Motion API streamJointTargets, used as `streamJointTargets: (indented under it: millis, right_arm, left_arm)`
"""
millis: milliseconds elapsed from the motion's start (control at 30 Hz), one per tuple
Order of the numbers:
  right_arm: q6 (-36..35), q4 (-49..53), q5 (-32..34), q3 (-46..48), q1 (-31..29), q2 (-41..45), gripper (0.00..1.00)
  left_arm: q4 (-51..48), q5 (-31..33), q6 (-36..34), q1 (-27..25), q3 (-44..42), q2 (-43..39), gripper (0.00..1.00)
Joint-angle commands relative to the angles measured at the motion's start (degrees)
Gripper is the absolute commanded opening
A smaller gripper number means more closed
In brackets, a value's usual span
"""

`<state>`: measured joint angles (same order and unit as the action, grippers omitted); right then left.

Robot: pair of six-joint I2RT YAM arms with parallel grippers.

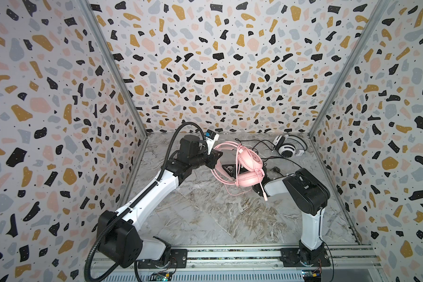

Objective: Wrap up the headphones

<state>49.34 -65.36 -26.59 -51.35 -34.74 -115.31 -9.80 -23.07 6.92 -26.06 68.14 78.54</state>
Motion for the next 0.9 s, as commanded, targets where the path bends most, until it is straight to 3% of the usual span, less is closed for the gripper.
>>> streamJointTargets:
  millis: [0, 267, 433, 500, 867]
  right_arm:
    - [6.5, -6.4, 8.7, -1.2, -1.5, -1.5, 0.45]
    - [7.7, -8.4, 15.4, -5.7, -6.8, -7.9, 0.41]
    - [7.3, -9.4, 15.8, -4.9, -7.9, -8.8, 0.11]
    - [6.9, -10.0, 16.0, -3.2, -8.0, -8.1, 0.06]
    - [2.3, -5.8, 13.0, 3.9, -10.8, -4.5, 0.03]
  left_arm:
    - [6.6, -1.5, 2.7, 0.2, 0.3, -2.0, 0.00]
    - [7.3, -1.3, 3.1, 1.0, -0.1, -3.0, 0.00]
    - [7.4, 1.1, 3.7, 1.8, -0.3, -3.1, 0.00]
    - [7.9, 0.1, 5.1, 2.8, -0.1, -2.9, 0.00]
    - [10.0, 4.5, 9.7, 9.4, -1.6, -4.3, 0.00]
